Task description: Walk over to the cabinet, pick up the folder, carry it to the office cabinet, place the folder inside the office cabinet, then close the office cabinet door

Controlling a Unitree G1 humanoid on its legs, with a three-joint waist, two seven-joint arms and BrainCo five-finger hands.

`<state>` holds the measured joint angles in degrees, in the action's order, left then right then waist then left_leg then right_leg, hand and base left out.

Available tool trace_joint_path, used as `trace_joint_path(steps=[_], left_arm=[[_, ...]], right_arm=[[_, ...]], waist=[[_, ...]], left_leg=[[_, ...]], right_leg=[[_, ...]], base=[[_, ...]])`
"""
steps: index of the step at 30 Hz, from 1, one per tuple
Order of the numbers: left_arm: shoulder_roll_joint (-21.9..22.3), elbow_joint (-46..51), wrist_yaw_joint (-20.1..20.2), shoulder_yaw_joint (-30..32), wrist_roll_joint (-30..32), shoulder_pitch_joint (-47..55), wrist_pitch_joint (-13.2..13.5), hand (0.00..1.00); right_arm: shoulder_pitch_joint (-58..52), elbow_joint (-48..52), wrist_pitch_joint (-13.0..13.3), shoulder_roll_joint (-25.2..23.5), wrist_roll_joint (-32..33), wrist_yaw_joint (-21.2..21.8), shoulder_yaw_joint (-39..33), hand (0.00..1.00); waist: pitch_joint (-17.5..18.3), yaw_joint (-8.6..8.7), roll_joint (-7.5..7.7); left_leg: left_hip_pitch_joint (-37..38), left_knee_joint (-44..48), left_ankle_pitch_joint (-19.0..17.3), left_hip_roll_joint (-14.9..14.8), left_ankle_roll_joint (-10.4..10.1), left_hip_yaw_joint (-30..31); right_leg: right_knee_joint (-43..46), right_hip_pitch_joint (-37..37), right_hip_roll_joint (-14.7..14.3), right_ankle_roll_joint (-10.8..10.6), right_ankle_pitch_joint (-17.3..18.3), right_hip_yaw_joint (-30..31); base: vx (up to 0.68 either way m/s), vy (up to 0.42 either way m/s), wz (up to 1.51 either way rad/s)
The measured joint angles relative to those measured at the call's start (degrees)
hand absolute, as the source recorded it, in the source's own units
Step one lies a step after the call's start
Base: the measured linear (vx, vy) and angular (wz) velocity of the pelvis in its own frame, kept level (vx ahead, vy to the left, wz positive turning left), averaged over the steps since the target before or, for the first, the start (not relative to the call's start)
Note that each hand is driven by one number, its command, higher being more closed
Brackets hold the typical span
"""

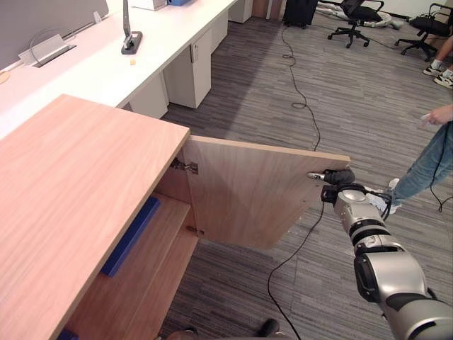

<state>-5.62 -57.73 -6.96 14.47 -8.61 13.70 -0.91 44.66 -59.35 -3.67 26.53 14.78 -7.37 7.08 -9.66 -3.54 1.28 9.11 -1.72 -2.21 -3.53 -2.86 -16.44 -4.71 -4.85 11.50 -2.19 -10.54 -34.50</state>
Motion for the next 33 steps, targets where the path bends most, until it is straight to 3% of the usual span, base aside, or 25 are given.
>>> trace_joint_path(steps=[3,6,8,9,10,12,15,17,18,23,27,30,33], left_arm=[[-0.09,-0.13,0.43,0.08,0.65,0.05,-0.57,0.00],[-0.18,-0.27,0.89,0.31,2.40,-0.63,-0.88,0.00],[-0.34,-0.87,1.23,0.66,3.24,-2.03,-0.85,0.00],[-0.47,-1.43,1.53,1.03,4.10,-3.18,-0.83,0.00],[-0.49,-1.57,1.77,1.15,4.31,-3.51,-0.82,0.00],[-0.86,-3.07,2.47,1.29,5.23,-5.47,-0.88,0.00],[-0.97,-3.47,3.05,1.19,6.61,-6.39,-0.95,0.00],[-0.88,-3.59,3.47,0.91,6.76,-6.74,-1.03,0.00],[-0.88,-3.59,3.69,0.57,6.81,-6.73,-1.12,0.00],[-1.64,-3.57,3.70,-1.07,6.97,-6.84,-1.52,0.00],[-2.42,-3.55,4.17,-1.89,8.96,-7.26,-2.01,0.00],[-2.50,-3.49,4.35,-3.02,9.17,-7.95,-2.02,0.00],[-2.77,-3.20,4.67,-4.09,9.35,-8.75,-2.00,0.00]], right_arm=[[-4.23,9.41,0.11,4.33,-0.82,2.85,11.73,0.00],[-6.58,16.55,0.10,11.08,-5.81,7.33,28.10,0.00],[-7.31,21.28,-0.22,16.04,-11.05,11.44,39.32,0.00],[-7.45,25.98,-0.27,19.73,-14.95,16.16,46.83,0.00],[-7.46,28.05,-0.27,20.86,-16.44,19.35,49.20,0.00],[-9.12,33.99,0.22,21.06,-19.21,29.49,56.33,0.00],[-12.62,34.76,2.95,14.84,-23.16,36.75,60.21,0.00],[-15.35,32.50,4.47,10.62,-25.20,39.14,60.60,0.00],[-16.93,29.22,5.73,6.93,-30.72,39.26,60.48,0.00],[-20.45,20.89,6.68,1.01,-45.84,36.35,56.78,0.00],[-26.25,13.85,6.13,-4.90,-48.25,36.10,54.61,0.00],[-27.06,3.75,5.25,-9.22,-50.09,34.74,46.37,0.00],[-28.50,-6.48,3.00,-12.88,-52.35,30.51,34.02,0.00]], waist=[[-0.04,1.09,0.05],[0.06,1.54,0.15],[0.18,2.07,0.25],[0.46,2.08,0.40],[0.72,2.06,0.39],[1.23,1.51,0.51],[1.61,0.63,0.45],[1.67,0.07,0.30],[1.67,-0.52,0.30],[1.94,-0.71,0.98],[2.52,-0.87,2.32],[2.47,-1.63,2.47],[2.45,-2.88,2.91]], left_leg=[[0.24,-0.36,0.40,-1.27,-0.67,-0.54],[0.85,-1.09,1.02,-3.24,-1.70,-2.60],[0.70,-0.59,0.99,-4.88,-2.99,-2.80],[0.00,0.57,0.71,-6.06,-3.71,-2.66],[-0.35,1.08,0.66,-6.60,-3.88,-2.66],[-1.25,2.12,0.56,-8.13,-4.36,-1.97],[-2.08,2.78,0.57,-8.87,-4.35,-1.04],[-2.20,2.77,0.73,-8.81,-4.52,-0.11],[-2.08,2.91,0.75,-8.55,-4.55,0.13],[-2.11,3.04,0.94,-6.14,-3.58,1.27],[-3.28,2.88,1.52,-4.69,-2.62,4.46],[-4.37,2.64,2.37,-2.74,-1.47,8.14],[-6.09,1.87,3.77,0.22,0.01,14.68]], right_leg=[[-0.02,0.22,-1.36,-0.98,0.63,0.45],[-0.02,1.10,-3.43,-0.31,1.30,1.93],[-0.02,1.13,-5.11,0.67,2.01,1.96],[0.00,1.28,-6.16,1.36,2.50,1.83],[0.00,1.47,-6.65,1.59,2.65,1.79],[0.02,1.56,-8.08,2.66,3.38,1.49],[0.06,1.52,-8.62,3.19,3.88,0.38],[0.35,1.42,-8.45,3.11,3.99,0.00],[1.23,1.42,-7.84,2.90,4.17,-0.04],[3.79,1.76,-4.90,2.08,4.49,-0.56],[5.91,1.73,-2.25,0.91,5.36,-3.51],[8.90,1.62,0.72,-0.33,6.47,-6.98],[14.46,0.88,5.49,-2.14,9.17,-13.25]], base=[[-0.07,-0.093,-0.14],[-0.04,-0.111,-0.34],[-0.01,-0.121,-0.07],[0.00,-0.142,-0.03],[0.01,-0.119,0.00],[0.02,-0.107,0.09],[0.01,-0.079,0.16],[-0.02,0.001,0.20],[-0.02,0.058,0.11],[-0.06,0.100,0.11],[-0.04,0.095,0.43],[-0.01,0.090,0.65],[0.04,0.105,1.23]])
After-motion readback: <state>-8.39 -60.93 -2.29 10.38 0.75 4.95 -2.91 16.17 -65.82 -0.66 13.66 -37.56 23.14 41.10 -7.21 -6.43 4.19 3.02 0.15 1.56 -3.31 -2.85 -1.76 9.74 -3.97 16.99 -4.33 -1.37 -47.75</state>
